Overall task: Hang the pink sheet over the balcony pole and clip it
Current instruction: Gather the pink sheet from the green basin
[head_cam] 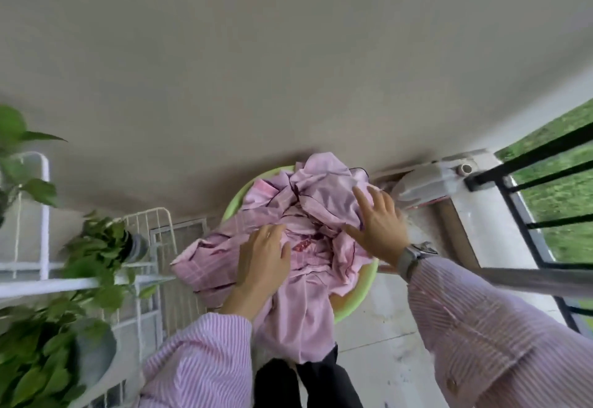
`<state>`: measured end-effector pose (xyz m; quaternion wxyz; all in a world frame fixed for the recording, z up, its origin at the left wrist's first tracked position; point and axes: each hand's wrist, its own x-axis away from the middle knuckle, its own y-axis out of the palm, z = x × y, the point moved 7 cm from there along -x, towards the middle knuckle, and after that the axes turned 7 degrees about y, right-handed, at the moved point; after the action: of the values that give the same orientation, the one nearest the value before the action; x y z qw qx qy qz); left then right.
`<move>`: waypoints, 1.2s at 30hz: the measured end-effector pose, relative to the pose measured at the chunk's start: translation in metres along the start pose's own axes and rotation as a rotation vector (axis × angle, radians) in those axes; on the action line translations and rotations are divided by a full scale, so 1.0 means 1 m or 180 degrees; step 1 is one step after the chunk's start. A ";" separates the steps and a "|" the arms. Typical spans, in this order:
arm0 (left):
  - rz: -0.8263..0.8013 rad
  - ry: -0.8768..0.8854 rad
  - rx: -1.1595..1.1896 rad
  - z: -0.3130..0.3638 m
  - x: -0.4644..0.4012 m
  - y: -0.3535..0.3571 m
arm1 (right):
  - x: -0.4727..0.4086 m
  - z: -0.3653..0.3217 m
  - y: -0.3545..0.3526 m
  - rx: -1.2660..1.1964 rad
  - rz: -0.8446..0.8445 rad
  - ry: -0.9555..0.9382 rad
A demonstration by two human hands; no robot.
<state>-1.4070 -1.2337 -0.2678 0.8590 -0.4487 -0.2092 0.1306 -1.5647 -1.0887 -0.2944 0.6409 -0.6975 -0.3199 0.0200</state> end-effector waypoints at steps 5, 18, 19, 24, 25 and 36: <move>-0.0082 -0.0185 0.0395 -0.023 -0.033 0.035 | -0.060 0.002 0.040 -0.0098 -0.0454 0.0318; -0.0147 -0.2475 0.4010 -0.021 -0.088 0.093 | 0.033 -0.020 0.042 -0.1094 0.0646 -0.0924; -0.0127 -0.2488 0.3889 -0.019 -0.090 0.093 | 0.036 -0.021 0.044 -0.0979 0.0644 -0.0991; 0.0409 -0.0803 0.2165 0.006 -0.078 0.053 | 0.038 -0.007 0.010 -0.1186 0.0988 -0.0768; 0.0487 -0.0377 0.1905 0.013 -0.069 0.044 | 0.032 -0.002 0.002 -0.1286 0.1057 -0.0577; 0.0237 0.0987 0.0636 -0.006 -0.020 0.011 | -0.024 -0.026 0.055 -0.1638 -0.0767 0.0407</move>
<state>-1.4220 -1.2398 -0.2847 0.9158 -0.3833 -0.0435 0.1118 -1.5497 -1.1216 -0.3486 0.4595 -0.7940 -0.3539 -0.1822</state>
